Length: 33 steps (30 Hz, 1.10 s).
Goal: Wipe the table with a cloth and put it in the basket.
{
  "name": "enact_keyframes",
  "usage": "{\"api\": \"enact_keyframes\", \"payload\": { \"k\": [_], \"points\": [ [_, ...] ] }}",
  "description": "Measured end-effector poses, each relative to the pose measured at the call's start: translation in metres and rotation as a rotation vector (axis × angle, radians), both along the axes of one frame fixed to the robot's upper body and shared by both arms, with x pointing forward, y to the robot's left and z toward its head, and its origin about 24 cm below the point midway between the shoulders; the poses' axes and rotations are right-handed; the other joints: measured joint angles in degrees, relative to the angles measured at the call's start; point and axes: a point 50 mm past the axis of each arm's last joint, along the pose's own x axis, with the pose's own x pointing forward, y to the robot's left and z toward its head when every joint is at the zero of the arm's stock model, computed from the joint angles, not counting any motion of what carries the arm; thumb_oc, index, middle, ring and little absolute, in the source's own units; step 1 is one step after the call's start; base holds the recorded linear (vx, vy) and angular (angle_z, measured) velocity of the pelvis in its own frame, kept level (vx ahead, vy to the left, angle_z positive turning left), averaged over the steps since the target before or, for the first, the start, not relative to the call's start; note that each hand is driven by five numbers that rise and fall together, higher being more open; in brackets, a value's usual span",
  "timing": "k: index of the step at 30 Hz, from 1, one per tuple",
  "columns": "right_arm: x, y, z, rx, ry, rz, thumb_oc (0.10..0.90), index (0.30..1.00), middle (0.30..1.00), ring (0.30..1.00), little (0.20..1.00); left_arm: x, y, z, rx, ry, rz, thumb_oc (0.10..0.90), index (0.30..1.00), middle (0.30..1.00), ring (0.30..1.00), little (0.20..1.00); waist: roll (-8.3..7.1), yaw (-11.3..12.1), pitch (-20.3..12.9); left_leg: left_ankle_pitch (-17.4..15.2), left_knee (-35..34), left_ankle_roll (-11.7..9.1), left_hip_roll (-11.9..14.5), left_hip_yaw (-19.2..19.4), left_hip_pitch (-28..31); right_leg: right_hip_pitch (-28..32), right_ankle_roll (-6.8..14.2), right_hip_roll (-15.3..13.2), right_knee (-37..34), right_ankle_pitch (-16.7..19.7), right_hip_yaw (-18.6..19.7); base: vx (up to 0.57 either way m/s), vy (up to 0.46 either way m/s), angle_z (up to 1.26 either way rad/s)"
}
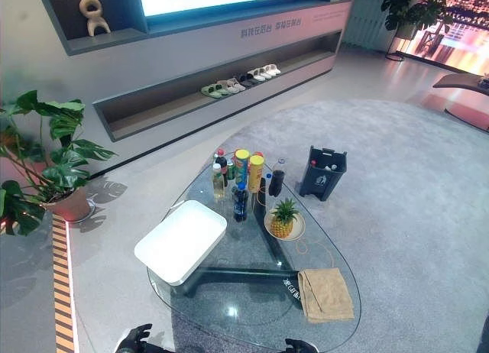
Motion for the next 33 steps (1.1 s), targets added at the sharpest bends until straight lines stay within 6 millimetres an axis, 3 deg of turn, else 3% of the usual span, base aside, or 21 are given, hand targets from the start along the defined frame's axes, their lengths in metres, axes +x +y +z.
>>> {"api": "enact_keyframes", "payload": {
  "k": [8, 17, 21, 25, 29, 32, 33],
  "points": [
    [0.024, 0.003, 0.011, 0.009, -0.208, -0.055, 0.800, 0.900, 0.900, 0.900, 0.900, 0.003, -0.001, 0.002, -0.006, -0.017, -0.004, 0.800, 0.900, 0.900, 0.900, 0.900, 0.14, -0.2, 1.2, 0.0, 0.0, 0.0, 0.0, 0.0, 0.0, 0.1, 0.0, 0.1, 0.2, 0.0, 0.1, 0.00, 0.000, 0.00],
    [0.092, 0.015, 0.064, 0.033, -0.599, -0.050, 0.800, 0.900, 0.900, 0.900, 0.900, -0.004, 0.003, 0.003, -0.006, -0.033, -0.004, 0.800, 0.900, 0.900, 0.900, 0.900, -0.44, -1.7, 1.6, 0.0, 0.0, 0.1, -0.1, 0.9, 0.0, -0.2, 0.1, 0.1, 0.2, 0.1, 0.5, 0.03, 0.002, -0.02],
    [0.108, 0.023, 0.086, 0.040, -0.726, -0.051, 0.800, 0.900, 0.900, 0.900, 0.900, -0.004, 0.003, 0.004, -0.007, -0.036, -0.001, 0.800, 0.900, 0.900, 0.900, 0.900, -0.61, -1.7, 1.8, -0.2, 0.0, 0.3, -0.1, 2.0, 0.0, -1.0, 0.3, 0.1, 0.2, 0.2, 1.6, 0.05, 0.011, -0.13],
    [0.111, 0.022, 0.093, 0.010, -0.767, -0.070, 0.800, 0.900, 0.900, 0.900, 0.900, -0.004, 0.005, 0.004, -0.004, -0.043, 0.003, 0.800, 0.900, 0.900, 0.900, 0.900, -1.05, -1.7, 2.3, -0.3, 0.1, 0.4, -0.2, 2.9, -0.1, -1.1, 0.4, -0.1, 0.2, 0.3, 1.8, -0.01, -0.017, -0.10],
    [0.120, 0.014, 0.105, -0.085, -0.835, -0.092, 0.800, 0.900, 0.900, 0.900, 0.900, 0.013, 0.006, 0.010, -0.014, -0.092, 0.017, 0.800, 0.900, 0.900, 0.900, 0.900, -1.19, -1.7, 5.3, -0.6, 2.8, 0.7, -0.3, 3.1, -3.7, -4.9, 0.6, -0.4, 2.6, 0.2, 2.0, -0.12, -0.008, -0.03],
    [0.137, 0.002, 0.122, -0.194, -0.918, -0.107, 0.800, 0.900, 0.900, 0.900, 0.900, 0.039, 0.003, 0.018, -0.026, -0.161, 0.010, 0.800, 0.900, 0.900, 0.900, 0.900, -0.95, -1.8, 9.8, -0.8, 6.6, 1.1, -0.4, 3.1, -8.3, -9.1, 0.7, -0.9, 6.2, 0.0, 2.1, -0.20, 0.043, -0.01],
    [0.151, -0.007, 0.138, -0.272, -0.992, -0.106, 0.800, 0.900, 0.900, 0.900, 0.900, 0.054, 0.001, 0.024, -0.035, -0.207, 0.006, 0.800, 0.900, 0.900, 0.900, 0.900, -0.74, -1.9, 12.7, -1.2, 9.2, 1.5, -0.5, 3.1, -11.4, -12.3, 0.8, -1.2, 9.0, -0.3, 2.5, -0.18, 0.047, -0.03]
  ]
}}
